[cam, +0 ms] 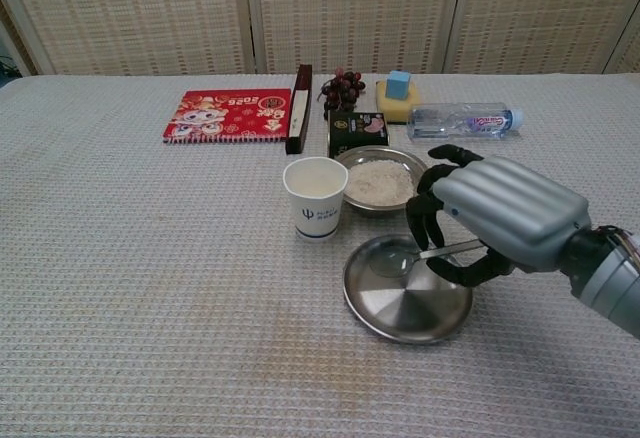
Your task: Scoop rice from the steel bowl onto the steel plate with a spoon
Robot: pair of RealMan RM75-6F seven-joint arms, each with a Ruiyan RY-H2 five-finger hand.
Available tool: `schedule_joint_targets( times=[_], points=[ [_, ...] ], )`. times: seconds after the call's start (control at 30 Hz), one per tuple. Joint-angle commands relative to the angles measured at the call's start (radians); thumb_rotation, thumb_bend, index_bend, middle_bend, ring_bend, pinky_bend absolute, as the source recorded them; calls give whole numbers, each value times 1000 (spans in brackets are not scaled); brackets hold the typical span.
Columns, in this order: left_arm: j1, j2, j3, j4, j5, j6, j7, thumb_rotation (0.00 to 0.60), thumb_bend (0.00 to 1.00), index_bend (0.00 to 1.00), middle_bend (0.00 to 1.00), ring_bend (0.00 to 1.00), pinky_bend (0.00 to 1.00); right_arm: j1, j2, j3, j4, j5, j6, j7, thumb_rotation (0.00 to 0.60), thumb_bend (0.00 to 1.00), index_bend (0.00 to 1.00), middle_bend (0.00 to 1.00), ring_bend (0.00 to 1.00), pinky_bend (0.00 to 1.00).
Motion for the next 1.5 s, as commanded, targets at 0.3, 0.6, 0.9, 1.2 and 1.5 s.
schedule_joint_targets(
  times=[0.3, 0.6, 0.9, 1.2, 1.5],
  points=[
    [-1, 3, 2, 6, 5, 0, -12, 600, 475, 0, 0, 2, 197, -2, -77, 16, 76, 1, -87, -61, 600, 400, 670, 572, 189, 48],
    [-1, 5, 2, 3, 4, -2, -13, 600, 476, 0, 0, 2, 198, -15, -57, 29, 52, 19, -121, -86, 600, 396, 259, 425, 111, 14],
    [1, 6, 2, 0, 4, 3, -11, 600, 476, 0, 0, 2, 198, -43, 33, 40, -55, 6, -85, -81, 600, 351, 142, 365, 72, 0],
    [5, 6, -3, 15, 12, 22, -34, 600, 462, 0, 0, 1, 198, -252, 311, -15, -317, -70, 252, -98, 600, 261, 18, 111, 0, 0],
    [19, -10, -29, 41, -9, 65, -35, 600, 422, 0, 0, 0, 192, -485, 490, -70, -311, -71, 507, 130, 600, 201, 0, 3, 0, 0]
  ],
)
